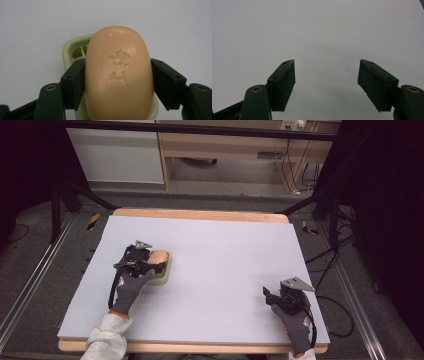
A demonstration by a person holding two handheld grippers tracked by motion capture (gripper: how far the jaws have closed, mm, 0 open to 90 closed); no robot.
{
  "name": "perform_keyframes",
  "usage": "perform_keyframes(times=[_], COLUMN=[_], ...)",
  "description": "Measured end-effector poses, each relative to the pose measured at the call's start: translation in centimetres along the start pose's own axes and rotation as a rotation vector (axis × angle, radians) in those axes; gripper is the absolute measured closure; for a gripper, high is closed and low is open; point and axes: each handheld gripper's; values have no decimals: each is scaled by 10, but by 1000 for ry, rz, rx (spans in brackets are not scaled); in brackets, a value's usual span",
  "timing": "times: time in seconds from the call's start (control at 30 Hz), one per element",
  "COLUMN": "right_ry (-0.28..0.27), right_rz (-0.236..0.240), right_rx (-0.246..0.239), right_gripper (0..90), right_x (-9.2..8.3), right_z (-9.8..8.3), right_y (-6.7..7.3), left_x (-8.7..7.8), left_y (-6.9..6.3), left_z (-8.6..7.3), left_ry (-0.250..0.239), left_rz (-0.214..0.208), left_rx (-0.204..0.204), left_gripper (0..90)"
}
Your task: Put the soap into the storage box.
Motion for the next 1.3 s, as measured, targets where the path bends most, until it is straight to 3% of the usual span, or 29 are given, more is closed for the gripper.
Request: perform_keyframes(times=[0.67,1.3], right_ry=[-4,-2], right_rz=[-4,-2], right_rx=[-10,-4], right_gripper=[303,302], right_x=[1,0], right_z=[0,0], right_y=[0,0], left_x=[11,15], left_y=[2,-2], left_z=[-6,-6], left_ry=[50,64], left_rz=[19,20], left_rx=[12,6], left_gripper=[318,315])
Point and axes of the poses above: each handheld gripper's, and its own axes: x roughly forward along the jaws, z roughly out of its top, y roughly to its left, and after that the axes turned 14 degrees about x, right-handed
